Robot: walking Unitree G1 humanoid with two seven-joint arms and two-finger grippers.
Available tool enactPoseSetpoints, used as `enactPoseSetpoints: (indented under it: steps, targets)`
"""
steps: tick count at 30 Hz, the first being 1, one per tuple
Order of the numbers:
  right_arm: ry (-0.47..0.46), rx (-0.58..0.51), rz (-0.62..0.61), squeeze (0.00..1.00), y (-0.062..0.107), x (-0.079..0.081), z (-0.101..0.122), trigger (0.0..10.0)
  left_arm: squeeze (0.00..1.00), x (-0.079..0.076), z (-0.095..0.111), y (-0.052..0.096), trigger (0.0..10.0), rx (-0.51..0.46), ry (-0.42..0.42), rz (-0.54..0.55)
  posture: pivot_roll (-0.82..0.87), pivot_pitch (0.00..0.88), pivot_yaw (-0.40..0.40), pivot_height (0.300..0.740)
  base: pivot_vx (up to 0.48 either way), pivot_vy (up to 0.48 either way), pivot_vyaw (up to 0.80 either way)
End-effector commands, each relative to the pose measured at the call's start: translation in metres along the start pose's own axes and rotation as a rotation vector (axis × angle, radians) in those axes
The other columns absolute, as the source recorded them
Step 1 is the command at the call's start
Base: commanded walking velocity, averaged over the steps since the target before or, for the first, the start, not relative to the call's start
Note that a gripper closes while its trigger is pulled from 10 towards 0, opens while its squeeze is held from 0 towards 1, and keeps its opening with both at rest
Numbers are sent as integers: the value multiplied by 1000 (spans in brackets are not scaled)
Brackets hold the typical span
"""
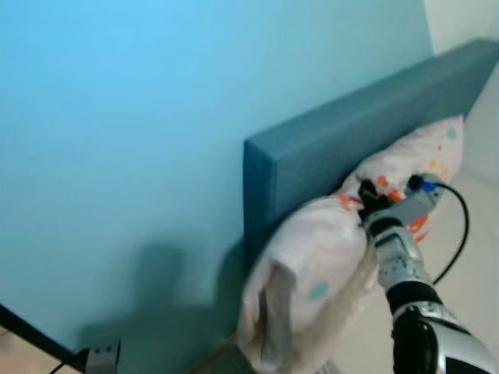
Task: Clean up the room
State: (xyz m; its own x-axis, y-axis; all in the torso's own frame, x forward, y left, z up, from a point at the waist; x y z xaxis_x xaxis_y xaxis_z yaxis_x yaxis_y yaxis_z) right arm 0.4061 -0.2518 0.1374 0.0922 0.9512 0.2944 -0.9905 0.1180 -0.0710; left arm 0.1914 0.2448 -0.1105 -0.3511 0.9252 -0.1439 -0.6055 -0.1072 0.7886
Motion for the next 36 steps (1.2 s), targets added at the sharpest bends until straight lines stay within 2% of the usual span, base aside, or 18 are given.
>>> enactPoseSetpoints:
  steps: [1,9,12,19,23,27,29,31,36]
  targets:
    - [12,-98,51,0,-9,15,24,10000,0,6,-15,3,10000,43,6,18,-49,37,-18,740,0,-428,0]
    - [13,-117,60,0,-9,15,28,10000,0,-12,-22,1,10000,50,2,2,-49,41,-17,740,0,-428,0]
    - [31,-115,73,0,-9,15,29,10000,0,-29,-18,-3,10000,38,7,-6,-43,44,-18,740,0,0,0]
    - [41,-127,102,0,-13,19,37,10000,0,-41,-14,-5,10000,19,1,-16,-36,50,-21,740,0,0,0]
    - [50,-127,118,0,-14,23,38,10000,0,-33,-21,-2,10000,25,-10,-20,-33,54,-22,740,0,-225,0]
    - [57,-124,135,0,-15,26,39,10000,0,-24,-19,-1,10000,17,-7,-8,-30,59,-22,740,0,-450,0]
    - [94,-110,164,0,-18,30,40,10000,0,-15,-2,-3,10000,-13,14,10,-23,69,-24,740,0,-133,0]
    - [106,-105,170,0,-19,31,41,10000,0,-13,1,-3,10000,-20,16,11,-23,69,-24,740,0,0,0]
    - [121,-114,162,0,-30,32,64,10000,0,-9,5,-2,10000,-39,17,12,-4,94,-31,740,0,0,0]
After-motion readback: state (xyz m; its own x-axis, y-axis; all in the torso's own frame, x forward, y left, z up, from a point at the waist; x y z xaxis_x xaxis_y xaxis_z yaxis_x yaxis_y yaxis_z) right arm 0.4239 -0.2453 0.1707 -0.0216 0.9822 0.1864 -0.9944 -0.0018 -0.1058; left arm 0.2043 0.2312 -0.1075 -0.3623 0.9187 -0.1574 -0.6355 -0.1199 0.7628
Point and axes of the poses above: a point about 5 cm out from each wrist's last joint towards the gripper, its own y axis pointing back from the gripper into the wrist, its own z axis along the axis of the wrist's last joint, x = y × z, the point moved 4 cm from there along -y, pointing out of the wrist towards the gripper, and after that the axes turned 13 degrees about y, right-handed, at the moved point
